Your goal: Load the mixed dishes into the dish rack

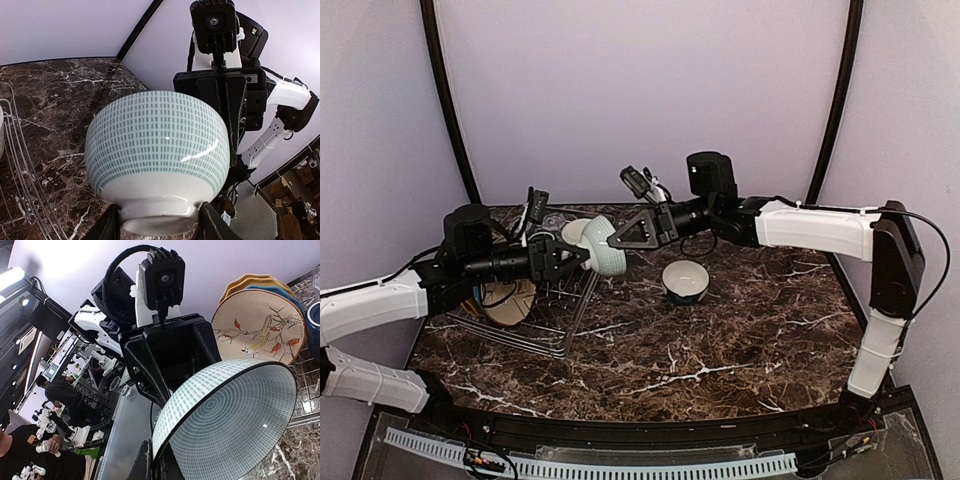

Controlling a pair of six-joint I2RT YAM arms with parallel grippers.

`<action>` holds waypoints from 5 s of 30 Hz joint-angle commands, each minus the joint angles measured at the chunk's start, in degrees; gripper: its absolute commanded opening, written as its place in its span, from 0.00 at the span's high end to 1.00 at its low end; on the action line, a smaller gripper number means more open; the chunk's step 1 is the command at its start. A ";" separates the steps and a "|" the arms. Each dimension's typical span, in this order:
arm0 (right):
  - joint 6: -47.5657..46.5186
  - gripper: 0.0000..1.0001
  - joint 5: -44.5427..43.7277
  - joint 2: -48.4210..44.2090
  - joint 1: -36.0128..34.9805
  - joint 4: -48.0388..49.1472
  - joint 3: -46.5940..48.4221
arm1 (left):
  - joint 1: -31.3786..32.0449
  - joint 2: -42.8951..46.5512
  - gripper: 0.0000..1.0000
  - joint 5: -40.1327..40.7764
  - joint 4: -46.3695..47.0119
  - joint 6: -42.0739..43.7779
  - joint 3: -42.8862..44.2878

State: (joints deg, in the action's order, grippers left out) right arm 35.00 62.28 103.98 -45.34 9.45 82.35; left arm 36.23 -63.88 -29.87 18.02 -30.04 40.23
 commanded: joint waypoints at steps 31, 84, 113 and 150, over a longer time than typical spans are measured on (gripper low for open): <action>11.30 0.75 0.21 16.62 -3.61 11.95 10.58 | 0.26 16.92 0.99 27.44 -25.32 10.86 -0.08; -7.80 0.64 -16.66 1.74 2.37 -16.95 -1.05 | 0.48 10.67 0.99 36.98 -34.00 11.10 -9.32; -26.37 0.59 -68.41 3.21 7.37 -53.18 5.54 | 0.59 16.14 0.17 34.62 -40.46 12.82 -1.18; -28.56 1.00 -67.17 8.32 6.35 -50.34 14.06 | 0.60 -0.29 0.01 13.21 -17.65 3.75 7.38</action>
State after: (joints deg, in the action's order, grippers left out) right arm 7.66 -5.21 119.22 -35.86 -45.71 95.64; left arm 36.64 -61.73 -8.12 -7.33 -20.40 46.50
